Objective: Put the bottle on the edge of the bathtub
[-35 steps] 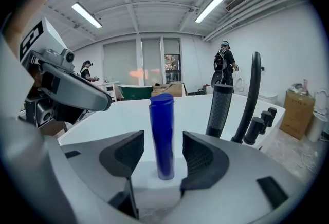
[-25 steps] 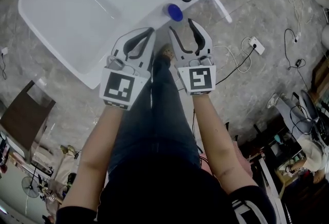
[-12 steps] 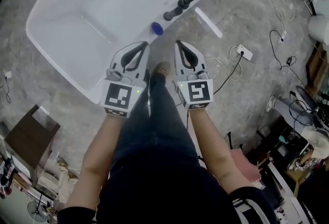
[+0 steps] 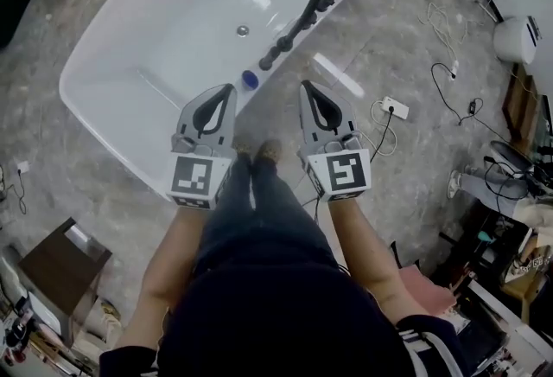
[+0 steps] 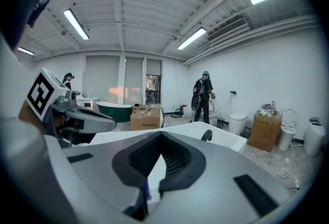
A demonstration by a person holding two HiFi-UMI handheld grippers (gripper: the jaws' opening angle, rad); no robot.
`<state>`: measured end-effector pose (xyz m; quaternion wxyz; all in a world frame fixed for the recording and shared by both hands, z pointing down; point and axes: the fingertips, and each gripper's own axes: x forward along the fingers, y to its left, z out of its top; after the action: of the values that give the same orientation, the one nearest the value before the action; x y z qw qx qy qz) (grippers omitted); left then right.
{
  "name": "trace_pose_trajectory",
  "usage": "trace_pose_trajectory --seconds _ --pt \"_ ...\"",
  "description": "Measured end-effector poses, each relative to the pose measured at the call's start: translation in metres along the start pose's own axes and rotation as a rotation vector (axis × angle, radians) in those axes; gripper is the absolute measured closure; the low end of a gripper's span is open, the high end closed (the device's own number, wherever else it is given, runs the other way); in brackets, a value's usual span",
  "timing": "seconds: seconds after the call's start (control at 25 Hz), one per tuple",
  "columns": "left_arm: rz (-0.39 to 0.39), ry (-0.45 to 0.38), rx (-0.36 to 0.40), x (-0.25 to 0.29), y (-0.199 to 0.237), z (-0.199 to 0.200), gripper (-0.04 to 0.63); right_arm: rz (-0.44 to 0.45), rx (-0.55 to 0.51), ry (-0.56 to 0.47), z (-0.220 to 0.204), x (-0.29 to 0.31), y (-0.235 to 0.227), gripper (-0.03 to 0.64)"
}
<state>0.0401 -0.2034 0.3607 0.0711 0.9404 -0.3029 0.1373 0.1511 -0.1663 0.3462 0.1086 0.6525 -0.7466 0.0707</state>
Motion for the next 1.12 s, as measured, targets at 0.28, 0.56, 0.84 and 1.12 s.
trace_pose_trajectory --seconds 0.28,0.56,0.84,1.12 --pt "0.012 -0.084 0.026 -0.016 -0.014 0.059 0.597 -0.085 0.005 -0.101 0.061 -0.035 -0.024 0.601" --pt "0.037 -0.218 0.051 -0.047 -0.017 0.117 0.597 -0.131 -0.059 -0.199 0.116 -0.06 -0.021 0.601" --pt "0.02 -0.314 0.084 -0.076 -0.018 0.176 0.597 -0.204 -0.102 -0.268 0.167 -0.086 -0.013 0.601" --pt "-0.098 -0.351 0.116 -0.069 -0.032 0.206 0.597 -0.36 -0.121 -0.297 0.195 -0.113 -0.023 0.601"
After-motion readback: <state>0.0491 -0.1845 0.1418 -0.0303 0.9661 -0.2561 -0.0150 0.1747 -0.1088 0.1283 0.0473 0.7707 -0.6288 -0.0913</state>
